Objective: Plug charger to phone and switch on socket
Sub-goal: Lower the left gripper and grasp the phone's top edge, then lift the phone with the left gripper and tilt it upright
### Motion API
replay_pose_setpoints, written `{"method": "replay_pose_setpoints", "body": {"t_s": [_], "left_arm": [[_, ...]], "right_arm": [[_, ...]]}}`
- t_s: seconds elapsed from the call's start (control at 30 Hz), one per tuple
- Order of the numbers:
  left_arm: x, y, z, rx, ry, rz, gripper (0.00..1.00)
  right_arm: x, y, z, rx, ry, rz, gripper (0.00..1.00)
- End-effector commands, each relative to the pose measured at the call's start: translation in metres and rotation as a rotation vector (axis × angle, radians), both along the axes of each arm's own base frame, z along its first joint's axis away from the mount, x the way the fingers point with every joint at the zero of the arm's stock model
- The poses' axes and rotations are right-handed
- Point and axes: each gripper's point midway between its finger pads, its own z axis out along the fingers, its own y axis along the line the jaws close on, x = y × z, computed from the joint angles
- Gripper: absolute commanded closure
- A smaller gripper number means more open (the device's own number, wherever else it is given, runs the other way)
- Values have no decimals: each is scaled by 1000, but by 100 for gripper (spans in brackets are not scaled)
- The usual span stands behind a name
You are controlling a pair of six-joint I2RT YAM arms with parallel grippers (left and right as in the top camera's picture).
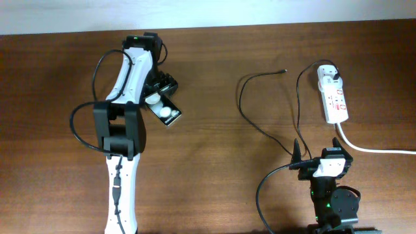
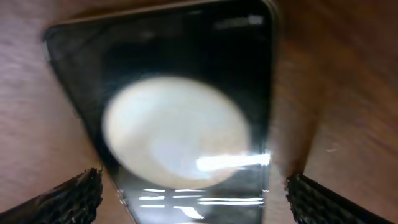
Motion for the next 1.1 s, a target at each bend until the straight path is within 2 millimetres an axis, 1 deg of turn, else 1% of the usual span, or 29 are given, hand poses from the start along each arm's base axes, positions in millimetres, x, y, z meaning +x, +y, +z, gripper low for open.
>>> {"method": "replay_pose_setpoints", "body": {"t_s": [0.0, 0.1, 0.17, 0.2, 0.23, 0.27, 0.3, 0.37, 0.4, 0.53, 0.7, 0.8, 0.87, 0.93, 1.0, 1.07], "left_arm": [[-20, -11, -41, 27, 83, -45, 0], [-41, -6, -72, 36, 145, -44, 0], [-47, -8, -87, 21, 151, -41, 0], [-48, -12, -91, 1, 149, -39, 2], [-48, -14, -94, -8, 145, -39, 7], [-49, -14, -94, -8, 146, -39, 10], [-48, -13, -94, -4, 145, -26, 9], [-47, -6, -94, 6, 146, 48, 3], [-47, -6, -94, -2, 146, 60, 3], [-50, -8, -94, -8, 158, 58, 10], [-59, -8, -94, -9, 195, 57, 9], [-75, -7, -105, 8, 232, 50, 9], [-86, -5, -120, 10, 248, 52, 9], [-88, -5, -125, 8, 242, 52, 10], [-84, -7, -127, -6, 227, 54, 15], [-83, -9, -127, -13, 224, 60, 16]], "right_arm": [[0, 1, -4, -7, 9, 5, 1], [0, 1, -4, -7, 9, 5, 1], [0, 1, -4, -7, 9, 5, 1], [0, 1, -4, -7, 9, 5, 1], [0, 1, -4, -7, 9, 5, 1], [0, 1, -4, -7, 9, 5, 1], [0, 1, -4, -7, 9, 5, 1], [0, 1, -4, -7, 9, 5, 1], [0, 1, -4, -7, 9, 5, 1], [0, 1, -4, -7, 9, 5, 1], [0, 1, -4, -7, 9, 5, 1], [0, 1, -4, -7, 9, 5, 1], [0, 1, -4, -7, 9, 5, 1], [0, 1, -4, -7, 9, 5, 1], [0, 1, -4, -7, 9, 5, 1], [0, 1, -4, -7, 9, 5, 1]]}}
